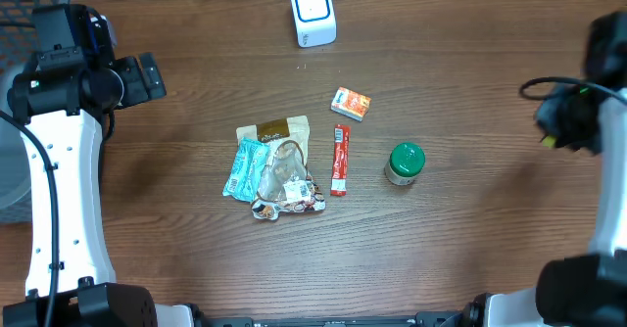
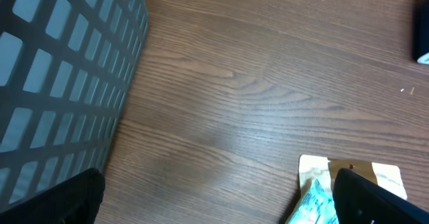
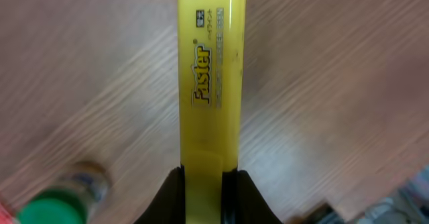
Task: Scan the item barcode
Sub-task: 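Carry the highlighter to the right side of the table, then lower the highlighter onto the table and open the right gripper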
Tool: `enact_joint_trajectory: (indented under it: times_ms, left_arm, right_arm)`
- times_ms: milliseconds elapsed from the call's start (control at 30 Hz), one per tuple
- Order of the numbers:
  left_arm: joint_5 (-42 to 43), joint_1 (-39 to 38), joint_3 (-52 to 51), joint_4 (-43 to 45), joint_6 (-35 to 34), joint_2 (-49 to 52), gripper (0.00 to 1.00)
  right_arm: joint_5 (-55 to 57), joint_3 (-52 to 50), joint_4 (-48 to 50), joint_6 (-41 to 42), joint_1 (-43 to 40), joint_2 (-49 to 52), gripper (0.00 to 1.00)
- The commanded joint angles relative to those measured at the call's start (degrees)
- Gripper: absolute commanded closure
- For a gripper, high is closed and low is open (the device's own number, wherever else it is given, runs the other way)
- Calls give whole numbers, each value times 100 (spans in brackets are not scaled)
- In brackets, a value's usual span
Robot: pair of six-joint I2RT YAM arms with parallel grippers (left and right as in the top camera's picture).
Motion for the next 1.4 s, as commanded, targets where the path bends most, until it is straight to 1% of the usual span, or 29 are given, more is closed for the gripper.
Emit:
enact_joint_trajectory:
  times_ms: [0, 67, 133, 267, 333, 400, 467, 500, 533, 567, 667, 733, 800, 933, 967, 1000, 1100, 1367]
  left_arm:
    - [50, -7, 63, 7, -74, 44, 0]
    - [50, -7, 63, 7, -74, 44, 0]
    - [50, -7, 63, 7, -74, 44, 0]
    - [50, -7, 63, 7, -74, 44, 0]
    - [50, -7, 63, 7, -74, 44, 0]
    - [50, -7, 63, 7, -74, 44, 0]
    - [50, -7, 63, 7, -74, 44, 0]
    - [50, -7, 63, 7, -74, 44, 0]
    - [50, -7, 63, 7, -74, 44, 0]
    - [50, -7, 63, 7, -74, 44, 0]
    - [50, -7, 63, 7, -74, 44, 0]
    - [50, -7, 63, 7, -74, 44, 0]
    - [50, -7, 63, 7, -74, 44, 0]
    - [50, -7, 63, 7, -74, 44, 0]
    - [50, -7, 63, 7, -74, 44, 0]
    - [50, -7, 63, 7, -74, 44, 0]
    - [50, -7, 63, 7, -74, 44, 0]
    - [50, -7, 63, 7, -74, 44, 0]
  right_arm:
    - [2, -1054, 601, 116, -17, -17, 88]
    - [-33, -1705, 1202, 144, -17, -17, 84]
    - [-240, -2129, 1685, 177, -17, -17, 81]
    - [-254, -2682, 2474, 177, -17, -17, 80]
    - [-245, -2874, 2715, 177, -17, -17, 74]
    - [-232, -3010, 2903, 175, -17, -17, 69]
    - [-234, -3119, 3051, 175, -17, -17, 60]
    - [-236, -3154, 3104, 177, -17, -17, 48]
    - [-243, -3176, 3123, 177, -17, -17, 31]
    - [-267, -3182, 3130, 177, -17, -17, 20]
    - [-737, -3182, 3147, 175, -7, -17, 11]
    - [-1305, -3182, 3130, -48, -2, -20, 10]
    - [-1604, -3167, 3097, -129, -2, -22, 14]
    - [-1884, -2889, 2798, -125, -2, -74, 14]
    - [-1945, -2793, 2730, -125, -2, -105, 11]
    - [-2006, -2717, 2691, -122, -2, -131, 0]
    - [-2164, -2651, 2822, -120, -2, -140, 0]
    - [-2162, -2656, 3152, -125, -2, -138, 0]
